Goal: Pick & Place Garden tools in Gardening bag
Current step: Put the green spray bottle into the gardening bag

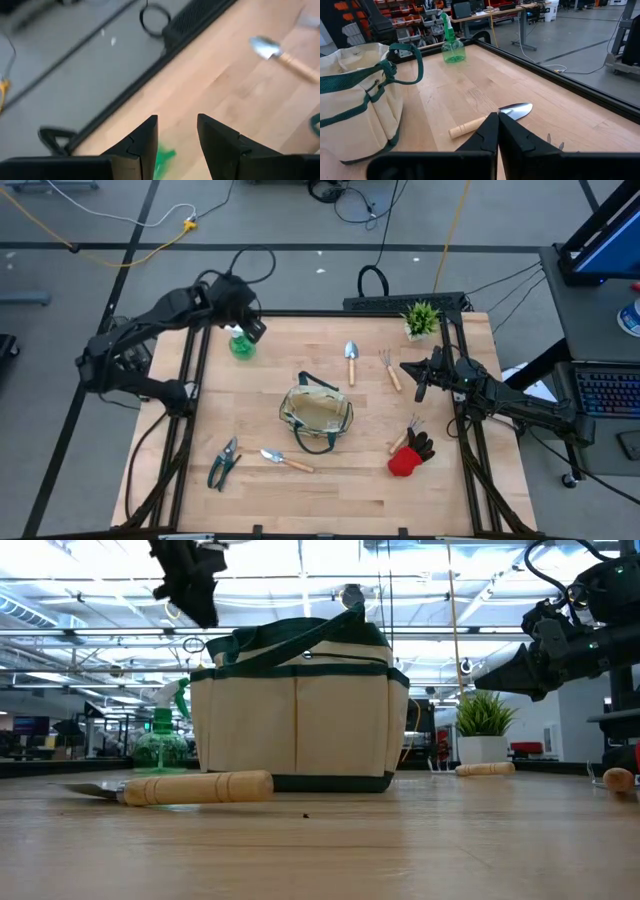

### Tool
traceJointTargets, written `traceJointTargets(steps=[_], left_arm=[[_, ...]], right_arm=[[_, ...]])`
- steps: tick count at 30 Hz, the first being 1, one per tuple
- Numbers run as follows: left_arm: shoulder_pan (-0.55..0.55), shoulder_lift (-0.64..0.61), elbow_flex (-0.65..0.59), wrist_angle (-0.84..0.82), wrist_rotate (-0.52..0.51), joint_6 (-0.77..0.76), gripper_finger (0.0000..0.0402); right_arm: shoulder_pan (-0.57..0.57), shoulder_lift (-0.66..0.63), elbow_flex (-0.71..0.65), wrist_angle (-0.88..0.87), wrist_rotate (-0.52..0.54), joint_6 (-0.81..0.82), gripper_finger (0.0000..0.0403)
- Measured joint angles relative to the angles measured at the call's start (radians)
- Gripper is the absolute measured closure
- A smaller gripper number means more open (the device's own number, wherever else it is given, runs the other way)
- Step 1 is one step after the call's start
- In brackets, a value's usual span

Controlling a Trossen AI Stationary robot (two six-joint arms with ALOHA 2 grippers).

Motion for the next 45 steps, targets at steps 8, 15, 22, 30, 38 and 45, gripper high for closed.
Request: traceJointTargets(steps=[8, 15, 22, 30, 38, 45], left_arm=[[0.193, 0.060, 0.000, -0.084, 0.106, 0.043, 0.0256], [0.307, 0.083, 0.000, -0.084, 0.181, 0.119, 0.0256], [0.340, 0.088, 0.001, -0.077, 0.207, 0.219, 0.0256], [0.337, 0.089, 0.001, -0.075, 0.207, 0.270, 0.0256], [0.336, 0.089, 0.000, -0.075, 0.189, 0.270, 0.0248], [0.335, 0.089, 0.000, -0.074, 0.148, 0.216, 0.0183]], right_arm=[[0.000, 0.000, 0.000, 0.000, 0.000, 0.000, 0.0403], [0.000, 0.000, 0.000, 0.000, 0.000, 0.000, 0.0403], [0.000, 0.000, 0.000, 0.000, 0.000, 0.000, 0.0403], [0.000, 0.000, 0.000, 0.000, 0.000, 0.000, 0.0403], [0.000, 0.000, 0.000, 0.000, 0.000, 0.000, 0.0403], [0.000, 0.000, 0.000, 0.000, 0.000, 0.008, 0.0403]])
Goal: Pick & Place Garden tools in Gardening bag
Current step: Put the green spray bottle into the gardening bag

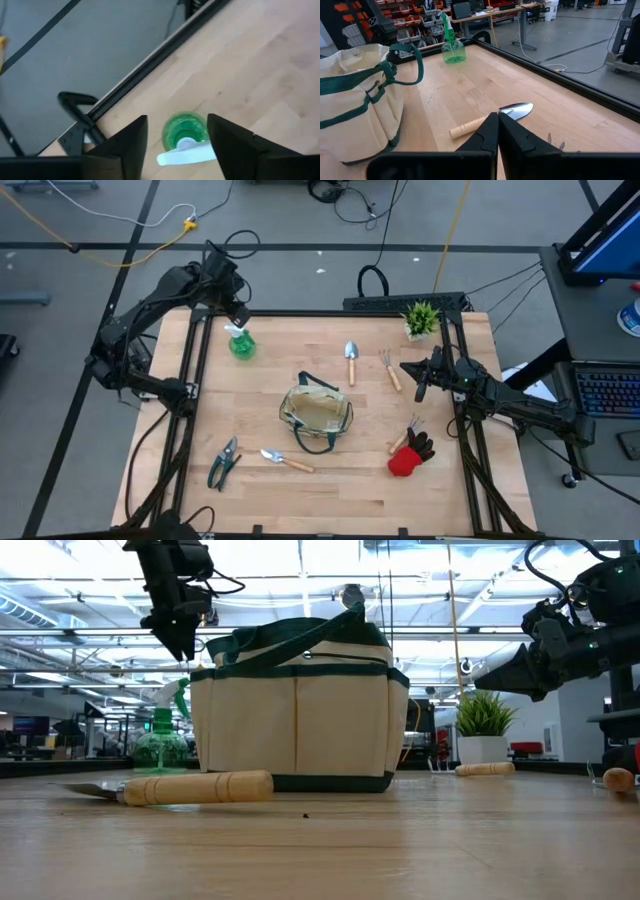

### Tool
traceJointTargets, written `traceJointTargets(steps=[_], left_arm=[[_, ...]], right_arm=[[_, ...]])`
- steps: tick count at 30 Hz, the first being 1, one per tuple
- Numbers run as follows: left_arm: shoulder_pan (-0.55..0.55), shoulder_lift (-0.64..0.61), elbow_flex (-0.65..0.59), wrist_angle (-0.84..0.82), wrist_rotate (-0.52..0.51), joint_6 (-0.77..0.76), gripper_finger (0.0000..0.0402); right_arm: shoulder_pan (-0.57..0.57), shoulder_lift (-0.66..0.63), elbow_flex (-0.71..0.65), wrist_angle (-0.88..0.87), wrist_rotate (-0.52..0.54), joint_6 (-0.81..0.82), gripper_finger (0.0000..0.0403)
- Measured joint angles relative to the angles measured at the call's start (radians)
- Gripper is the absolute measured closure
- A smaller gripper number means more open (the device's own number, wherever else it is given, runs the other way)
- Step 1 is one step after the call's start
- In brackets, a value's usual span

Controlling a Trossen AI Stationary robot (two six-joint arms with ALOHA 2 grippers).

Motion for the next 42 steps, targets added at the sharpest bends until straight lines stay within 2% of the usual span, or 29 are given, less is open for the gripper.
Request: traceJointTargets(steps=[6, 12, 15, 20, 30, 42], left_arm=[[0.001, 0.000, 0.000, -0.002, -0.038, 0.016, 0.0131], [0.001, 0.000, -0.001, -0.002, -0.038, 0.083, 0.0107], [0.001, 0.000, -0.001, -0.019, -0.039, 0.092, 0.0106], [-0.006, 0.000, -0.001, -0.073, -0.027, 0.265, 0.0111], [-0.012, 0.000, -0.001, -0.124, 0.148, 0.488, 0.0111], [-0.014, 0.030, -0.001, -0.148, 0.192, 0.633, 0.0116]], right_arm=[[0.000, 0.000, 0.000, 0.000, 0.000, 0.000, 0.0403], [0.000, 0.000, 0.000, 0.000, 0.000, 0.000, 0.0403], [0.000, 0.000, 0.000, 0.000, 0.000, 0.000, 0.0403], [0.000, 0.000, 0.000, 0.000, 0.000, 0.000, 0.0403], [0.000, 0.000, 0.000, 0.000, 0.000, 0.000, 0.0403], [0.000, 0.000, 0.000, 0.000, 0.000, 0.000, 0.0403]])
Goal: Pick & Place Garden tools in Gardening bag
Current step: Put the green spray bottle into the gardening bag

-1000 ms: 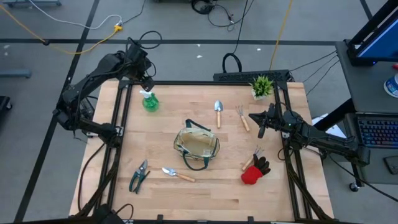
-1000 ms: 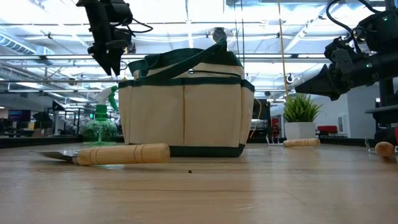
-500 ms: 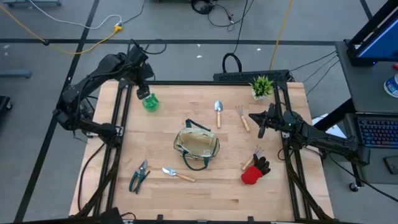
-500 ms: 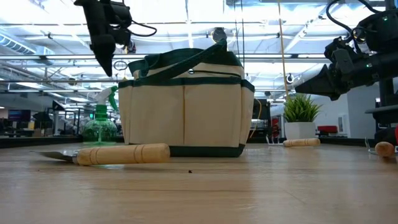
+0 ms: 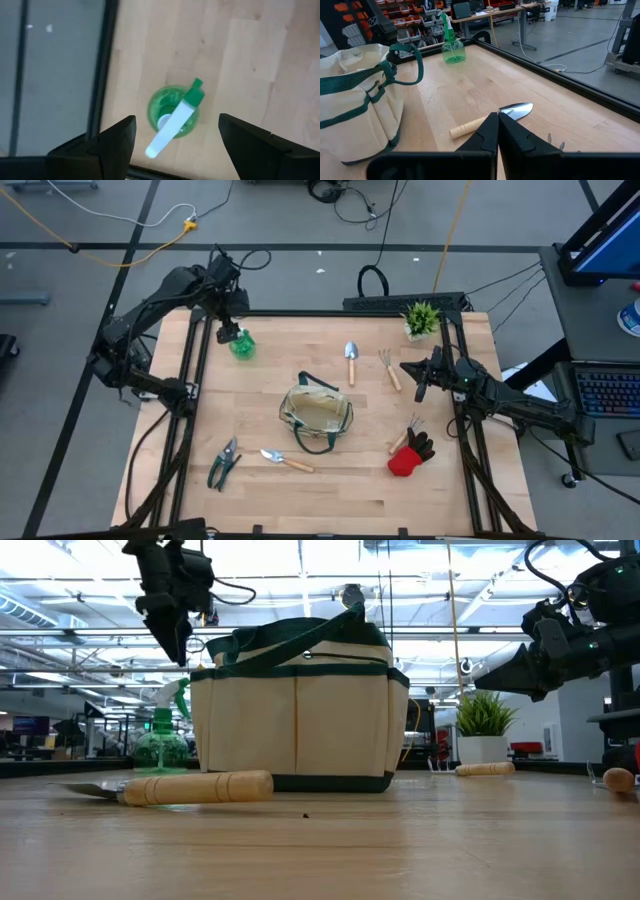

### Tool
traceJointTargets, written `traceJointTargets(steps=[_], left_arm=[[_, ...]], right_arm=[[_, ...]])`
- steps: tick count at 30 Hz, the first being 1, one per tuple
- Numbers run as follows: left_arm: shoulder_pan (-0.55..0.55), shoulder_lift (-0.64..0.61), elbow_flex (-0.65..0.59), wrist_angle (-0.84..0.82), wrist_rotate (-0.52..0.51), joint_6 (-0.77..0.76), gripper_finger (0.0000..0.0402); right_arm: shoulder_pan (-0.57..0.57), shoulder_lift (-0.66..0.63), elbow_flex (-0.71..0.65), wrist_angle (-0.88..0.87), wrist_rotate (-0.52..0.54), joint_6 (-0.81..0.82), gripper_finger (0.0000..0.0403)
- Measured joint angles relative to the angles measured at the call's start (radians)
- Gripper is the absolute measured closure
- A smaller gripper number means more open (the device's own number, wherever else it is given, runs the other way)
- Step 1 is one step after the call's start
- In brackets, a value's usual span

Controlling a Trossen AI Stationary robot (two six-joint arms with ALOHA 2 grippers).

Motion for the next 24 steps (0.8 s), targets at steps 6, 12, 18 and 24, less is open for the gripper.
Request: traceJointTargets(steps=[6, 12, 18, 24], left_arm=[[-0.013, 0.079, -0.001, -0.042, -0.009, 0.064, 0.0117], [-0.019, 0.157, -0.001, -0.038, -0.033, 0.100, 0.0117], [-0.019, 0.217, -0.001, -0.054, -0.057, 0.109, 0.0117], [-0.017, 0.233, -0.001, -0.092, -0.069, 0.148, 0.0117]], right_arm=[[0.000, 0.000, 0.000, 0.000, 0.000, 0.000, 0.0403], [0.000, 0.000, 0.000, 0.000, 0.000, 0.000, 0.0403], [0.000, 0.000, 0.000, 0.000, 0.000, 0.000, 0.0403], [0.000, 0.000, 0.000, 0.000, 0.000, 0.000, 0.0403]])
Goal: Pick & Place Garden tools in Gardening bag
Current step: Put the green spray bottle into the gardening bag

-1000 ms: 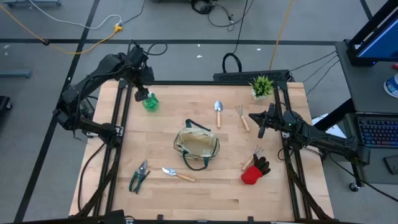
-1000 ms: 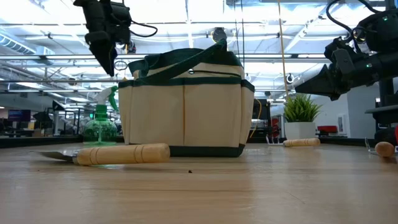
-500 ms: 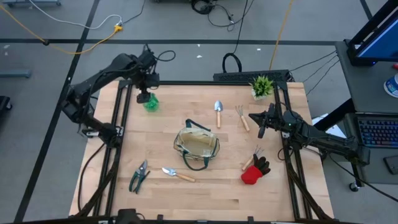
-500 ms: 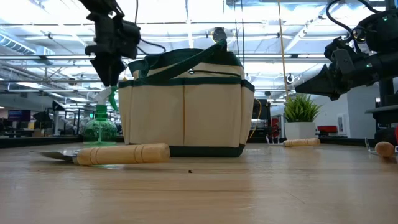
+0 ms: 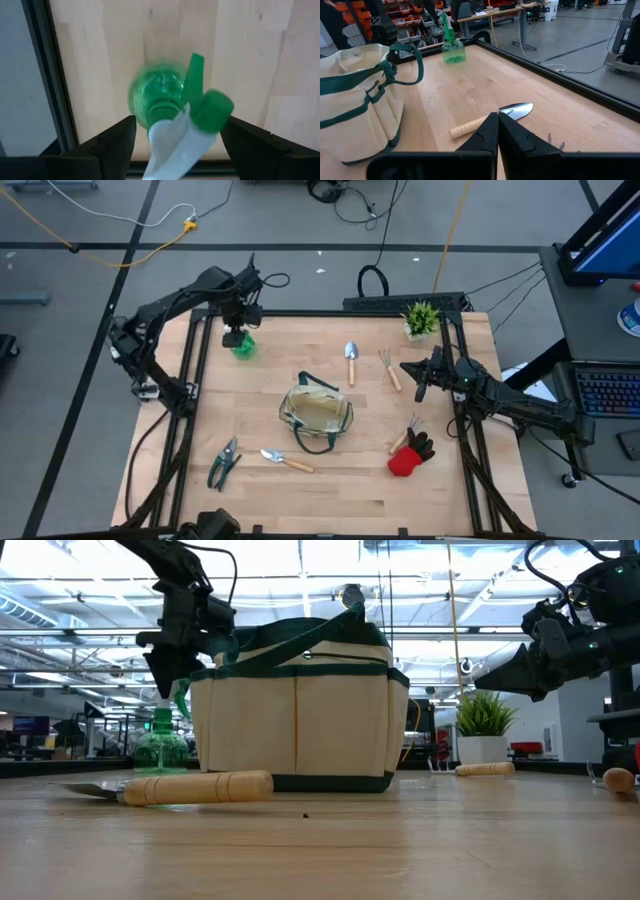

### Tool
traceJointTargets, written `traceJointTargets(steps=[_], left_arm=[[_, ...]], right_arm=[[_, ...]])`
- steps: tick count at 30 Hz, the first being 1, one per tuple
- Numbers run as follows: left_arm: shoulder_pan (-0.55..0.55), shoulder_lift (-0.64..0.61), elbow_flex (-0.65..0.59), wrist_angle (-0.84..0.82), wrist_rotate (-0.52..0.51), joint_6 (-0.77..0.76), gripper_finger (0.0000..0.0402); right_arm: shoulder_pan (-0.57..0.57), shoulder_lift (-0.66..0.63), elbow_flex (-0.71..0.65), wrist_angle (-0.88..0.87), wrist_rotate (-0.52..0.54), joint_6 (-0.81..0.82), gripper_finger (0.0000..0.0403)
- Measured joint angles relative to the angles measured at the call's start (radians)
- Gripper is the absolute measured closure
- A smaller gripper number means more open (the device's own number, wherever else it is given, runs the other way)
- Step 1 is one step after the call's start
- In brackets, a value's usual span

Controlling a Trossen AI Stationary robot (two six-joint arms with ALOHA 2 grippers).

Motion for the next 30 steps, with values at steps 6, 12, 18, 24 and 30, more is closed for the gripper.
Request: traceJointTargets(steps=[6, 12, 18, 24, 30], left_arm=[[0.029, 0.000, -0.002, 0.001, -0.004, 0.000, 0.0117], [0.046, 0.000, -0.050, 0.002, -0.001, -0.004, 0.0117], [0.047, 0.000, -0.079, 0.004, -0.001, -0.024, 0.0117], [0.047, 0.000, -0.080, 0.010, -0.002, -0.092, 0.0117], [0.047, 0.000, -0.080, 0.010, -0.002, -0.154, 0.0117]], right_arm=[[0.000, 0.000, 0.000, 0.000, 0.000, 0.000, 0.0403], [0.000, 0.000, 0.000, 0.000, 0.000, 0.000, 0.0403], [0.000, 0.000, 0.000, 0.000, 0.000, 0.000, 0.0403], [0.000, 0.000, 0.000, 0.000, 0.000, 0.000, 0.0403], [0.000, 0.000, 0.000, 0.000, 0.000, 0.000, 0.0403]])
